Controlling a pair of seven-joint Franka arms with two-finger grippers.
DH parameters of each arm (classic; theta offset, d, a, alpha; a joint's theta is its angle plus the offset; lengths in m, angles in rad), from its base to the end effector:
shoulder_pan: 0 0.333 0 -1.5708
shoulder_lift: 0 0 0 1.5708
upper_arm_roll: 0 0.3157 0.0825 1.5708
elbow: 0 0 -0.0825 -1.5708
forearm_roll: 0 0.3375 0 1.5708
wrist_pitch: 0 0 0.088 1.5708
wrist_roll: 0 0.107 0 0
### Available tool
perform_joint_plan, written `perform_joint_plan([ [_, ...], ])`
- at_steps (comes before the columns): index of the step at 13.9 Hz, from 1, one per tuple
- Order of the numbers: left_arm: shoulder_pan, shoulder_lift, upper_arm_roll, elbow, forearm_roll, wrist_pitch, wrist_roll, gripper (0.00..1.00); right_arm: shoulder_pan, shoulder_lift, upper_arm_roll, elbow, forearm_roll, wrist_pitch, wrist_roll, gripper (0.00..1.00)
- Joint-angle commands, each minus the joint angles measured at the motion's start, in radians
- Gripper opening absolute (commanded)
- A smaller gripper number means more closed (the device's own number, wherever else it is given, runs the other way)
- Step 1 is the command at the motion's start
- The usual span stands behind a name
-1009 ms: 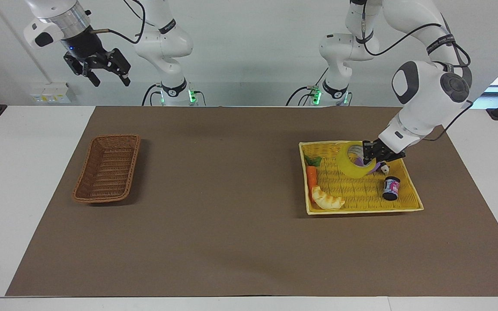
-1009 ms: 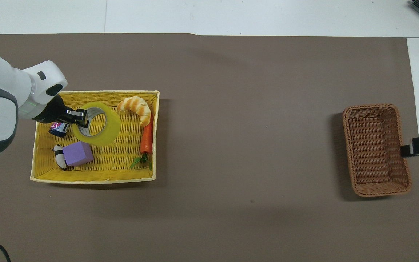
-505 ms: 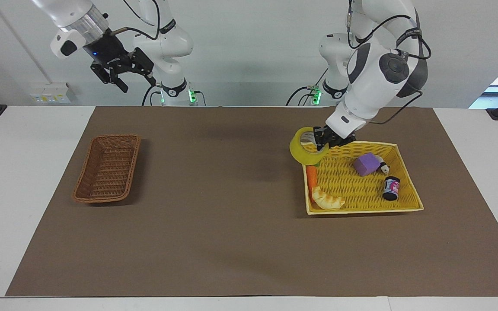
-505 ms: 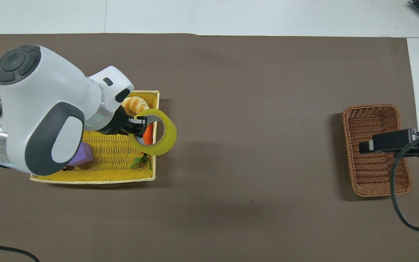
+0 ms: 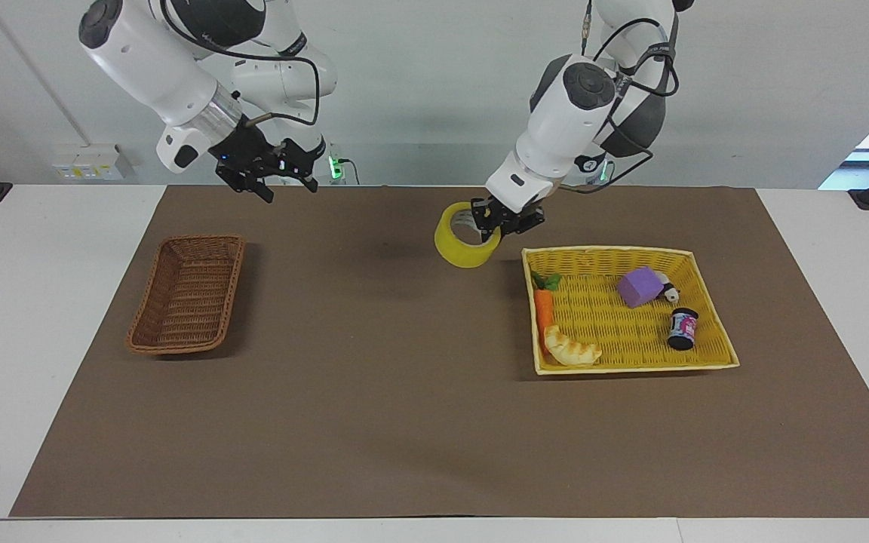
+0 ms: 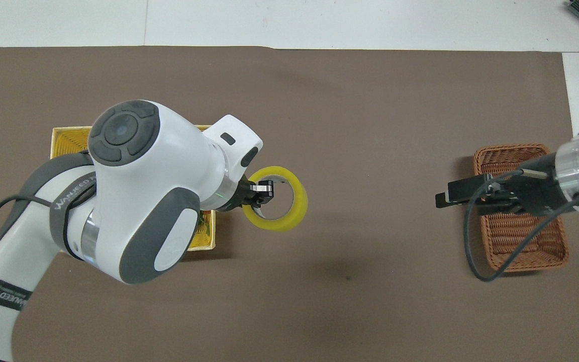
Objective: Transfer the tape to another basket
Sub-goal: 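Carry the tape with the left gripper while the right gripper approaches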
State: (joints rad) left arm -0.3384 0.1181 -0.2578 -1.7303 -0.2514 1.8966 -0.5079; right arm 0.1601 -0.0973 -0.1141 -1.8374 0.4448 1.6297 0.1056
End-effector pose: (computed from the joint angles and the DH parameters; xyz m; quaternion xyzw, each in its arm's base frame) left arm 0.4564 -0.3235 0.5258 0.9906 -0.0055 -0.0490 0.1279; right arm 0.4731 0.0632 0.5735 -0.9715 0.0536 0.0712 0.2197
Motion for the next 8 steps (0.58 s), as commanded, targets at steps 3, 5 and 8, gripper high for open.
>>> perform_joint_plan([
  [3, -0.103, -0.003, 0.017, -0.005, -0.075, 0.137, -0.086, 0.00, 0.010, 0.054, -0.001, -0.031, 0.179, 0.036, 0.066, 1.00],
  [5, -0.158, 0.020, 0.017, -0.009, -0.095, 0.208, -0.090, 0.00, 0.024, 0.060, -0.001, -0.051, 0.227, 0.038, 0.071, 1.00],
  [8, -0.214, 0.040, 0.017, -0.009, -0.117, 0.266, -0.090, 0.00, 0.042, 0.059, -0.001, -0.063, 0.251, 0.039, 0.071, 1.00],
])
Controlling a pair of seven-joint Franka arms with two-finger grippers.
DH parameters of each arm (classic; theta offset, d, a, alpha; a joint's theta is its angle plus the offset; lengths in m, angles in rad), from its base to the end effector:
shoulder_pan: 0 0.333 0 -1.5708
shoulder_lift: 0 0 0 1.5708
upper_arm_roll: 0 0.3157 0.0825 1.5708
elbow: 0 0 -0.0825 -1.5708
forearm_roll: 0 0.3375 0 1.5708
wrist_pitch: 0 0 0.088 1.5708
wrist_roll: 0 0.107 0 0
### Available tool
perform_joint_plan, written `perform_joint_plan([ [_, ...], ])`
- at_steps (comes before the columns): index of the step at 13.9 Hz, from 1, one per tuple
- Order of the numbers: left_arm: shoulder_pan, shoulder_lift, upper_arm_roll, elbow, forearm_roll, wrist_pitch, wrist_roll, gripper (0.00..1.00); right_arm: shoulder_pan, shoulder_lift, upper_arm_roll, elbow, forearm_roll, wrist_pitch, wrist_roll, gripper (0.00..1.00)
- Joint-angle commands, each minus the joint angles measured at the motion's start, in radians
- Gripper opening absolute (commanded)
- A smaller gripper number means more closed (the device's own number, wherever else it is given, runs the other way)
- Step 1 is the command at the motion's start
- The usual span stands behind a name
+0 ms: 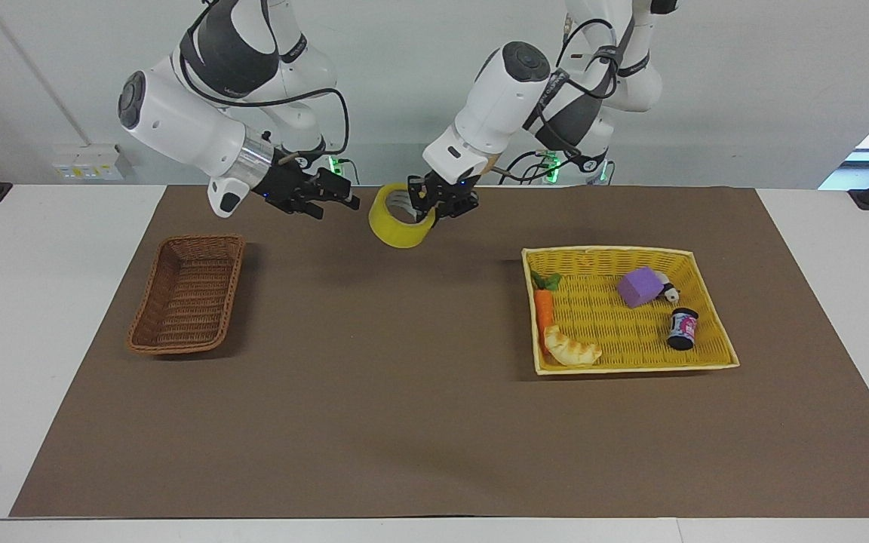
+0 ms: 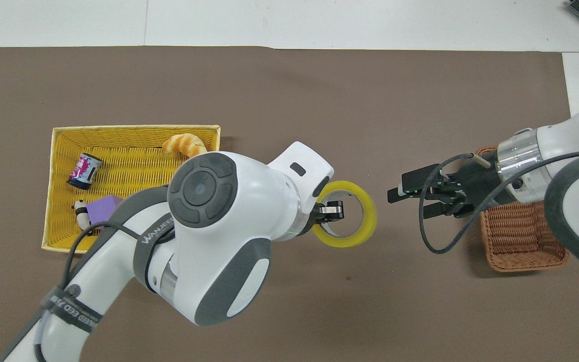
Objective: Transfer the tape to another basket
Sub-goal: 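Carry the tape with the left gripper while the right gripper approaches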
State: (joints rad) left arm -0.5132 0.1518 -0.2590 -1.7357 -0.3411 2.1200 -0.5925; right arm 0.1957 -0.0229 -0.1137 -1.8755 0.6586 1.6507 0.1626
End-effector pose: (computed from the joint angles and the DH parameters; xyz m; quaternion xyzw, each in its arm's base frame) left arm 0.4155 -0.4130 0.5279 0.9780 -0.0134 -0.0194 0.2072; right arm 0.4863 0.1006 0.5335 -0.9379 0.0959 0.1338 0.3053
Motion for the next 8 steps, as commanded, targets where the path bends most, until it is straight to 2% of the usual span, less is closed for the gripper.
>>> perform_joint_plan([
  [1, -0.045, 0.009, 0.018, -0.002, -0.036, 0.047, -0.006, 0.00, 0.007, -0.017, -0.001, -0.027, 0.055, 0.020, 0.014, 1.00],
  [5, -0.083, 0.009, 0.018, 0.007, -0.070, 0.115, -0.012, 0.00, 0.005, -0.028, -0.003, -0.083, 0.055, 0.020, -0.057, 1.00],
  [8, -0.082, 0.014, 0.020, 0.008, -0.108, 0.169, -0.013, 0.00, -0.005, -0.029, -0.003, -0.085, 0.044, -0.003, -0.093, 1.00],
])
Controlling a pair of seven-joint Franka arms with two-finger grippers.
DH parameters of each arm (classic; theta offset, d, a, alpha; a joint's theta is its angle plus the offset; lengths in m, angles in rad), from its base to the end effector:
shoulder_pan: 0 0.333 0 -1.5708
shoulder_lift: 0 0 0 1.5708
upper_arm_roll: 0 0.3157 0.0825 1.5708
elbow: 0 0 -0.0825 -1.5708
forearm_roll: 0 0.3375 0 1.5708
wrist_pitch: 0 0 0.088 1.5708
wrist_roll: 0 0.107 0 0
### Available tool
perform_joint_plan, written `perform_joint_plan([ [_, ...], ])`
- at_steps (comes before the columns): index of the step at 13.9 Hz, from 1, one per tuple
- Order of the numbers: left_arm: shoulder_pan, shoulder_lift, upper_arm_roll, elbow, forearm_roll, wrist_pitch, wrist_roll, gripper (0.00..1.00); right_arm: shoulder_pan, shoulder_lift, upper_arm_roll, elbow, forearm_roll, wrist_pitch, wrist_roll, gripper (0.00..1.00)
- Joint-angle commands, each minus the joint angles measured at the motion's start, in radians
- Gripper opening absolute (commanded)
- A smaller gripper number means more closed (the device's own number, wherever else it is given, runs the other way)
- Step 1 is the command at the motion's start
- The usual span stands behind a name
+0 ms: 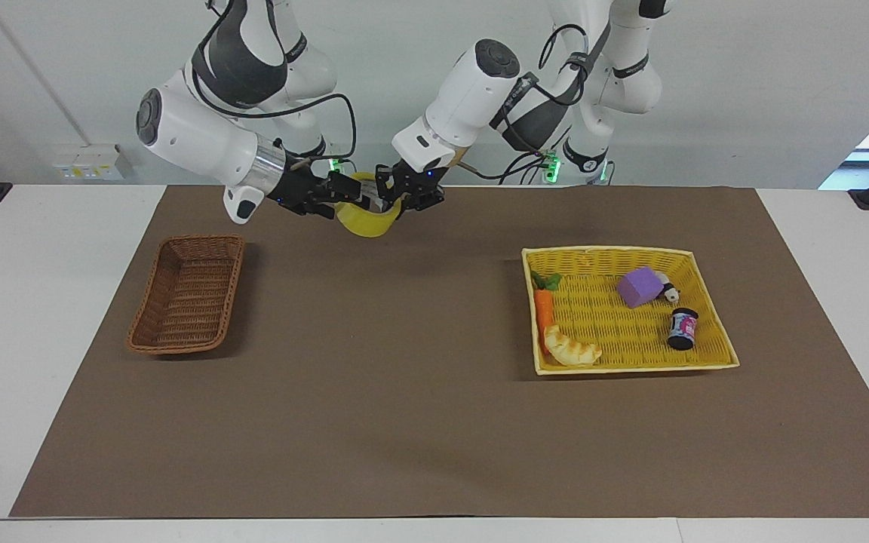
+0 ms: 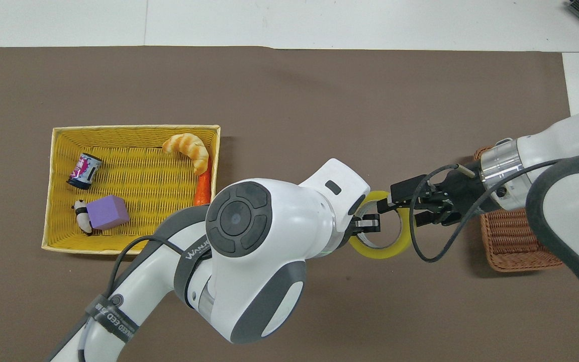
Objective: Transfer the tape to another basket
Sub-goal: 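Grasp the tape roll with the right gripper beside the left gripper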
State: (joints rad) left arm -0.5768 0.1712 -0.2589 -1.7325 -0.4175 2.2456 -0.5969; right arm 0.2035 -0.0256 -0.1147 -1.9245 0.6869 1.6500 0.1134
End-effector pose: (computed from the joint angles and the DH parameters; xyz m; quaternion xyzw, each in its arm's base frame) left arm 0.4015 -0.4452 0.5324 0.9649 -0.0101 -0.0067 0.2625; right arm 0.4792 0.1056 0.5162 -0.9329 0.0794 0.1499 0.3176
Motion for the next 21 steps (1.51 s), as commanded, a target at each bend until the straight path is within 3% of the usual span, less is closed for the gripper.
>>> perform_joint_plan([
  [1, -0.017, -0.004, 0.020, 0.007, -0.033, 0.049, -0.009, 0.00, -0.016, -0.027, -0.003, -0.036, 0.010, -0.012, -0.064, 1.00],
  [2, -0.017, -0.004, 0.020, 0.007, -0.033, 0.049, -0.009, 0.00, -0.016, -0.027, -0.005, -0.034, 0.000, -0.019, -0.069, 0.96],
  [4, -0.015, -0.004, 0.020, 0.004, -0.032, 0.049, -0.009, 0.00, -0.016, -0.027, -0.003, -0.033, -0.021, -0.024, -0.063, 0.61],
  [8, -0.012, -0.004, 0.020, 0.004, -0.032, 0.049, -0.009, 0.00, -0.015, -0.025, -0.003, -0.031, -0.024, -0.026, -0.052, 0.09],
  [12, -0.009, -0.006, 0.020, 0.004, -0.032, 0.051, -0.006, 0.00, -0.013, -0.023, -0.003, -0.027, -0.024, -0.026, -0.034, 0.05],
  [13, -0.008, -0.006, 0.020, 0.004, -0.032, 0.054, -0.006, 0.40, -0.012, -0.023, -0.003, -0.025, -0.024, -0.026, -0.032, 0.05],
  [14, -0.011, -0.007, 0.021, 0.001, -0.032, 0.055, -0.008, 0.99, -0.010, -0.023, -0.003, -0.025, -0.024, -0.024, -0.031, 0.03],
  [21, 0.044, -0.035, 0.020, -0.002, -0.033, 0.031, -0.004, 1.00, -0.018, -0.019, -0.005, -0.021, -0.026, -0.026, -0.018, 0.00],
])
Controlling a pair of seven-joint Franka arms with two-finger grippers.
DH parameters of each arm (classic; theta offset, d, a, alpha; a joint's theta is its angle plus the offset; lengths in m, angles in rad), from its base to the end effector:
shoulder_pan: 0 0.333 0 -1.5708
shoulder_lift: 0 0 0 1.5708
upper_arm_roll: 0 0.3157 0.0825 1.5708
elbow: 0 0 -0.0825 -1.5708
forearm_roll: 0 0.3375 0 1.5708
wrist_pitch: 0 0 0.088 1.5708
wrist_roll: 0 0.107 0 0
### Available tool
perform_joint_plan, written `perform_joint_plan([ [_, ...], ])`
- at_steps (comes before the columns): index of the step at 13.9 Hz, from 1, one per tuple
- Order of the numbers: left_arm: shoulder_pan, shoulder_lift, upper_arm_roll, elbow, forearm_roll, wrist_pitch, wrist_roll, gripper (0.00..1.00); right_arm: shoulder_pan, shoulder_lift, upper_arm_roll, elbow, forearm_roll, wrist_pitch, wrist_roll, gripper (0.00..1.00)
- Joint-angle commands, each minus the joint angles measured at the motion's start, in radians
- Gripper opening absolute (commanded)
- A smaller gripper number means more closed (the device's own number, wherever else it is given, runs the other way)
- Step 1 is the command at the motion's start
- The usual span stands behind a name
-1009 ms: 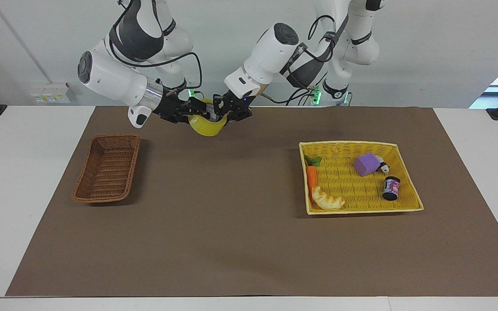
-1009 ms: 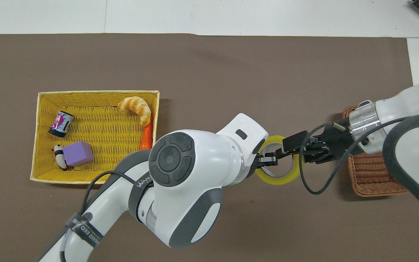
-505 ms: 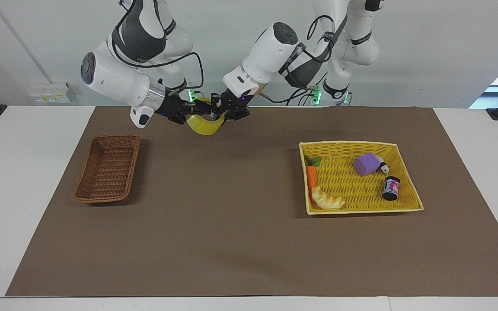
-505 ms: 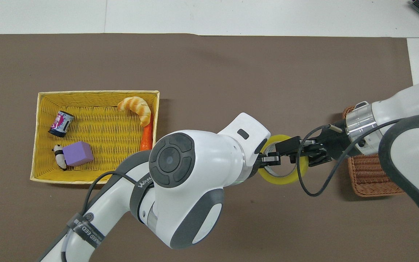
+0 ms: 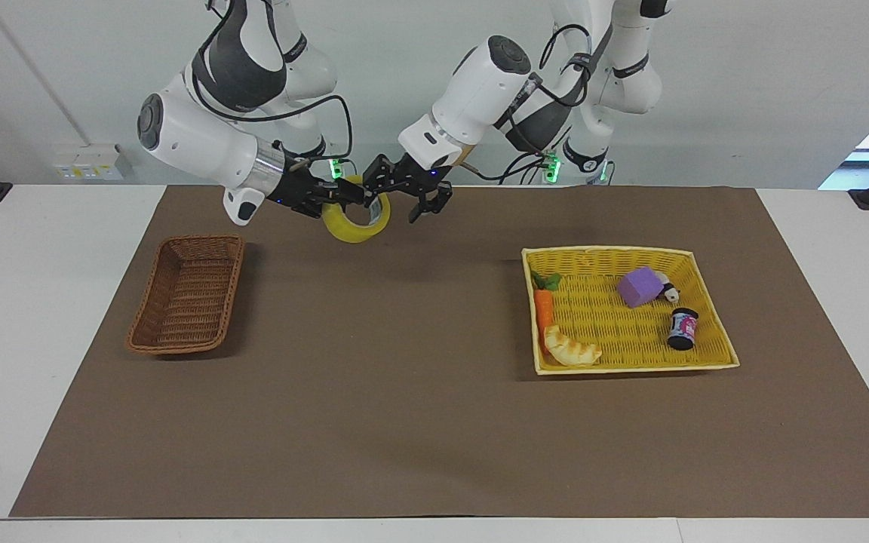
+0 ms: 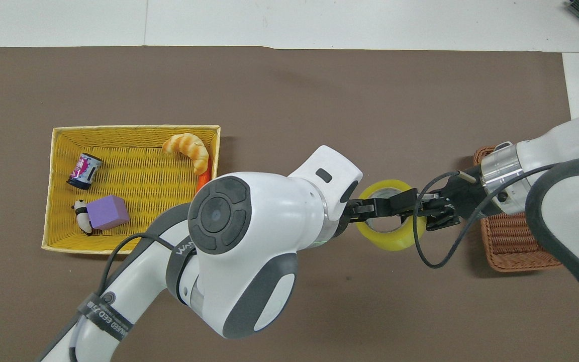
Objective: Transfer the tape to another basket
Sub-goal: 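Move the tape over the basket with the right gripper while the left gripper withdraws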
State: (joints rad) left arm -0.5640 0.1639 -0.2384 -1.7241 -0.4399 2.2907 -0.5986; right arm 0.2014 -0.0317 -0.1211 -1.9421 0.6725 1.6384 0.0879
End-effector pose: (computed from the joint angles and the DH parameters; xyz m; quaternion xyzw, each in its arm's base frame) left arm 0.4187 -0.4325 0.5452 0.9583 0.0156 0.0155 0.2849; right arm 0.4750 0.1006 0.5106 -0.9344 0.0700 0.1551 0.3130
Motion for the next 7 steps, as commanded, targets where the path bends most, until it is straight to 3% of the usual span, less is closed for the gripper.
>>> perform_joint_plan([
  [1, 0.036, -0.030, 0.004, -0.012, -0.011, -0.034, -0.003, 1.00, -0.016, -0.011, 0.000, -0.001, -0.013, -0.012, 0.003, 0.00],
  [4, 0.125, -0.047, 0.010, -0.014, -0.010, -0.143, 0.000, 1.00, -0.042, -0.008, 0.000, 0.000, -0.082, -0.009, -0.022, 0.00],
  [7, 0.235, -0.055, 0.011, -0.011, 0.007, -0.246, 0.025, 1.00, -0.137, -0.004, 0.000, 0.002, -0.204, 0.011, -0.123, 0.00],
])
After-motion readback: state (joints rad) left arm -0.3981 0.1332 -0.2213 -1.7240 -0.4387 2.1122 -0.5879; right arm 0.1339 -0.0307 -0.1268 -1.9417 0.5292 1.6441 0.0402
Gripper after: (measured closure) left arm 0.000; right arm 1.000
